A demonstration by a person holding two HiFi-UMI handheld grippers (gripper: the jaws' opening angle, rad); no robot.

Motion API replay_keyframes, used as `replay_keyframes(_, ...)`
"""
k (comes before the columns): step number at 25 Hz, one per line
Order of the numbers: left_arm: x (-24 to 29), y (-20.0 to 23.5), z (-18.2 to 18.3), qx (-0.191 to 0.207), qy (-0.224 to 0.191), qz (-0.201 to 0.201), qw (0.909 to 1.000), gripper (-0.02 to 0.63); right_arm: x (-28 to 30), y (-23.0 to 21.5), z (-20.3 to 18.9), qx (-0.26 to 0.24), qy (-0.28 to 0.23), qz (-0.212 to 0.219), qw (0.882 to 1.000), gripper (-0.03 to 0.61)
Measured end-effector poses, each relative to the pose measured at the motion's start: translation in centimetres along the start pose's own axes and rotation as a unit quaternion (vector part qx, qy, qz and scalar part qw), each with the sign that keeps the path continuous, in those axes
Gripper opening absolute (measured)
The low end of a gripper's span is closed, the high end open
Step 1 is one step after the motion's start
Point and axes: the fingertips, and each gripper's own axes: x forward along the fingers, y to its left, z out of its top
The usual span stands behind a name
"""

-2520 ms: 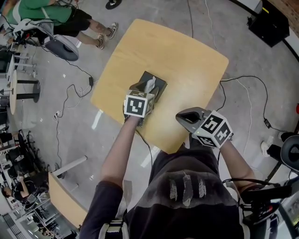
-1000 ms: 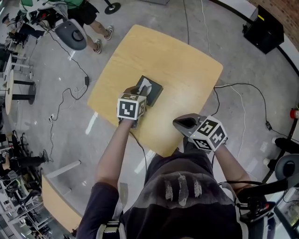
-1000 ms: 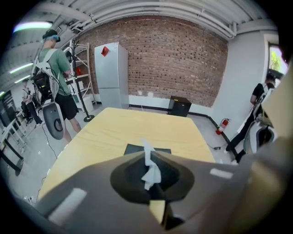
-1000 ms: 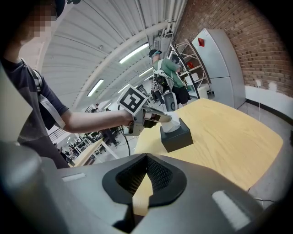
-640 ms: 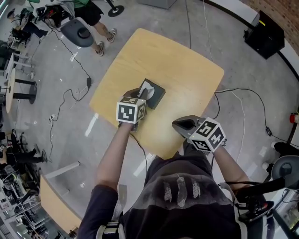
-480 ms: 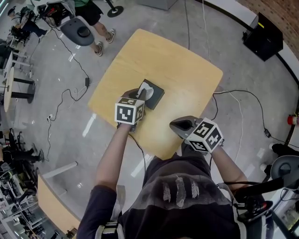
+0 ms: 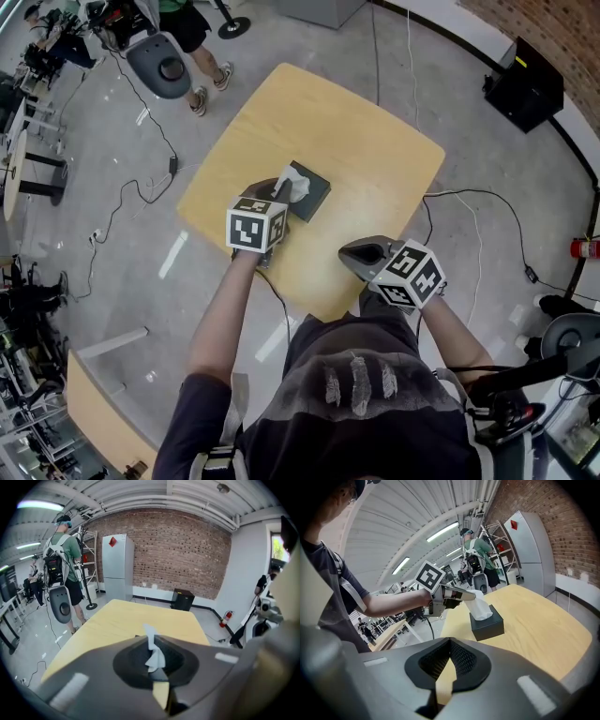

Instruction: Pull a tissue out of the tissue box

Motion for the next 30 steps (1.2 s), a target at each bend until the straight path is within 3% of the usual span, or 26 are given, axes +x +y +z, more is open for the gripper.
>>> replay_keyframes(30,-4.8,-0.8,2.4,0.005,-0.065,-0.008,0.9979,0.003,0.6,2.9,-0.7,-0.024,0.016,0.008,1.0,-0.003)
